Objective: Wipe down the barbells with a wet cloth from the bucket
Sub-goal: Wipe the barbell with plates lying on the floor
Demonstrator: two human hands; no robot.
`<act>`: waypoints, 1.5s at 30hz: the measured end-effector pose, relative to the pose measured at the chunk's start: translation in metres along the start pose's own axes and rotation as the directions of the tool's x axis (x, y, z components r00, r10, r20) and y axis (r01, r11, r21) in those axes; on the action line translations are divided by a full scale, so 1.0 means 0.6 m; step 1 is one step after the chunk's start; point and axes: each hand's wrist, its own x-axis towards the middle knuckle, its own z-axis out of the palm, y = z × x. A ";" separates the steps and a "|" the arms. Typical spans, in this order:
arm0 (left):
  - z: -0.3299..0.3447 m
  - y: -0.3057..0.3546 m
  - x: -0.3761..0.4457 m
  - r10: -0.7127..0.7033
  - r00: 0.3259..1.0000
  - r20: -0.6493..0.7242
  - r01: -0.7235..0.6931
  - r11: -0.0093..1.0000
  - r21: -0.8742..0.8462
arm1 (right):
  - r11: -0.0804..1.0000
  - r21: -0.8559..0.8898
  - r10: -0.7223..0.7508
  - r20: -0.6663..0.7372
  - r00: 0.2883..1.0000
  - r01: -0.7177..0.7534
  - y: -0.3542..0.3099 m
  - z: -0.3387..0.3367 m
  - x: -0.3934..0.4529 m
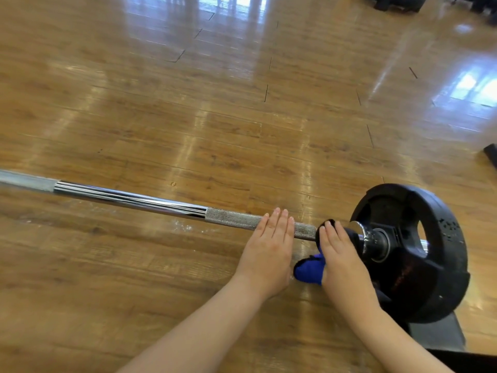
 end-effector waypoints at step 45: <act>0.037 0.007 0.003 0.001 0.994 -0.110 -0.003 1.000 -0.016 | 0.976 -0.024 0.217 0.060 0.974 -0.216 0.052 -0.027 -0.059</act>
